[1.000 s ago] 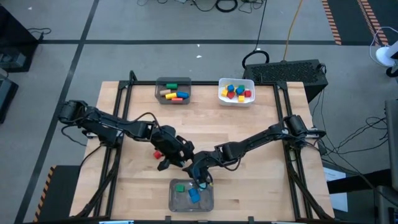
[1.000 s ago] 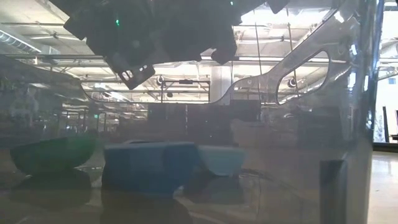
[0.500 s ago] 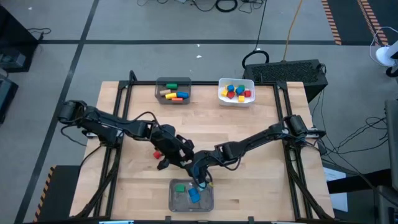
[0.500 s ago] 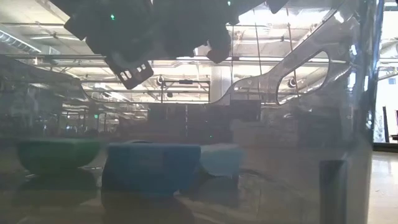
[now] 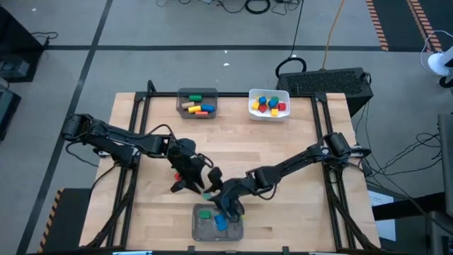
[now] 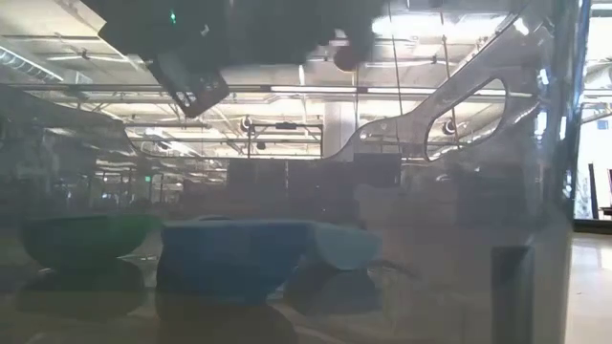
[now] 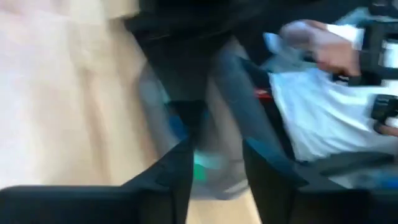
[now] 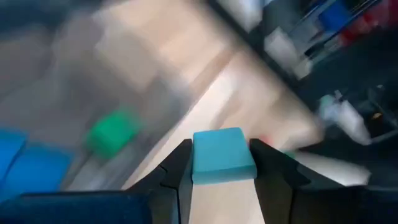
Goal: Sort blocks by size
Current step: Put the light blue half circle block into the bottom black bin
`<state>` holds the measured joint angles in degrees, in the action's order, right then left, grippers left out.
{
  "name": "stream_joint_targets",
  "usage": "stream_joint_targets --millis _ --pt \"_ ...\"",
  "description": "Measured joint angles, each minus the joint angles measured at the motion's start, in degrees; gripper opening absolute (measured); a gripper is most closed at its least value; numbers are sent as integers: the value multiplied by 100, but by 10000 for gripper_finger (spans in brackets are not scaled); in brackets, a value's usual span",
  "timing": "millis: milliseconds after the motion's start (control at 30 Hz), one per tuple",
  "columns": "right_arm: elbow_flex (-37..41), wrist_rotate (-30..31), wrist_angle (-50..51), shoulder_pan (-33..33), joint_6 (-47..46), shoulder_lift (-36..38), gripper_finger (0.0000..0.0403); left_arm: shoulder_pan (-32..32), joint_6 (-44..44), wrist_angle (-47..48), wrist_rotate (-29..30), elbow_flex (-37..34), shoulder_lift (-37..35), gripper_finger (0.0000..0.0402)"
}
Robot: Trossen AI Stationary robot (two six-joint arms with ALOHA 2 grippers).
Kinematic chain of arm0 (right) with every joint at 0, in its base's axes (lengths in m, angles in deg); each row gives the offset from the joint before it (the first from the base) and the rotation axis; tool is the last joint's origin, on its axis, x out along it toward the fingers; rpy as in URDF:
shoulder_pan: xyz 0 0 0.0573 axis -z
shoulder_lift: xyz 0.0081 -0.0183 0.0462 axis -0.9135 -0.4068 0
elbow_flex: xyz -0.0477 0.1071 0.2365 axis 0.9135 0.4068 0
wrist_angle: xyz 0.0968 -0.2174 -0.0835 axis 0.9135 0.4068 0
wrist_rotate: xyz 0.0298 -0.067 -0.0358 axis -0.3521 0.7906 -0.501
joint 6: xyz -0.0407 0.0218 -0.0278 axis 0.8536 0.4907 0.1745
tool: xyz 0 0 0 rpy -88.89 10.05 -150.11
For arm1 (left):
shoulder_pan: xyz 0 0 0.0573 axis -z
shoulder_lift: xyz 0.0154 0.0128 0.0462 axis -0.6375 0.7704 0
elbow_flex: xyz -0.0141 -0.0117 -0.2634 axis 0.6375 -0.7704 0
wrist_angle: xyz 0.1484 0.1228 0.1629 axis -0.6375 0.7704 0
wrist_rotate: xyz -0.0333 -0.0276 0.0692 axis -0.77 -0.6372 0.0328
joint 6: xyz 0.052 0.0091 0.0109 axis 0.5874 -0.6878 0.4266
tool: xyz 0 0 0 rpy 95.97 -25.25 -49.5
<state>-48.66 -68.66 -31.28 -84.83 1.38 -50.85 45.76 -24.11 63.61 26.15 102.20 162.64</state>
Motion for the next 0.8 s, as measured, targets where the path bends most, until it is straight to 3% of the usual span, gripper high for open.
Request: stream_joint_targets --millis 233,600,800 --pt "7 31 70 -37 -129 2 116 -11 -8 195 -73 7 -38 211" --pt "11 -1153 86 -430 -816 -8 116 -554 21 1260 973 7 -430 216" --pt "3 -1286 307 -494 -1074 -104 116 -561 3 2128 1980 7 -746 216"
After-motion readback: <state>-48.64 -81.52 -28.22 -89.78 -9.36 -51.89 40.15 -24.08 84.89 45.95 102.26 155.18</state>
